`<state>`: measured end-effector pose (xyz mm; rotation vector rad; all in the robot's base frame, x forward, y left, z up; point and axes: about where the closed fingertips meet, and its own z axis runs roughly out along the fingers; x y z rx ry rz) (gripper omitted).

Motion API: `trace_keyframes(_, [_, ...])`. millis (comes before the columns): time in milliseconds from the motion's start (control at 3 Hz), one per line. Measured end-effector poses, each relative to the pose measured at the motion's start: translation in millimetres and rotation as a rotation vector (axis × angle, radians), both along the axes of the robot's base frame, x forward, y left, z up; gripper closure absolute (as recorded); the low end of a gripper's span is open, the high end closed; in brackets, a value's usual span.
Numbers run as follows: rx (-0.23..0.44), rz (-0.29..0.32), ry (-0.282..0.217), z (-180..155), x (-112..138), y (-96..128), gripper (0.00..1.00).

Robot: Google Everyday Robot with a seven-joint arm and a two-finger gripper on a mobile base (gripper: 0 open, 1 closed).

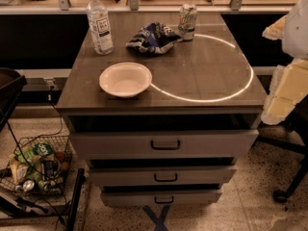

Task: Place 7up can into paper bowl

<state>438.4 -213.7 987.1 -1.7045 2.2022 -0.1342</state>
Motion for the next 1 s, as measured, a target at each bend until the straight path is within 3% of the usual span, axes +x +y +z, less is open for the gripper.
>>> trace_keyframes(333, [0.000, 0.000, 0.000, 0.1, 0.0, 0.0, 0.00])
trace_keyframes(667, [0.064, 0.006, -0.024, 0.8, 15.5, 2.7, 0.00])
trace_keyframes(1000, [0.185, -0.013, -0.047, -4.5, 36.9, 1.7, 0.00])
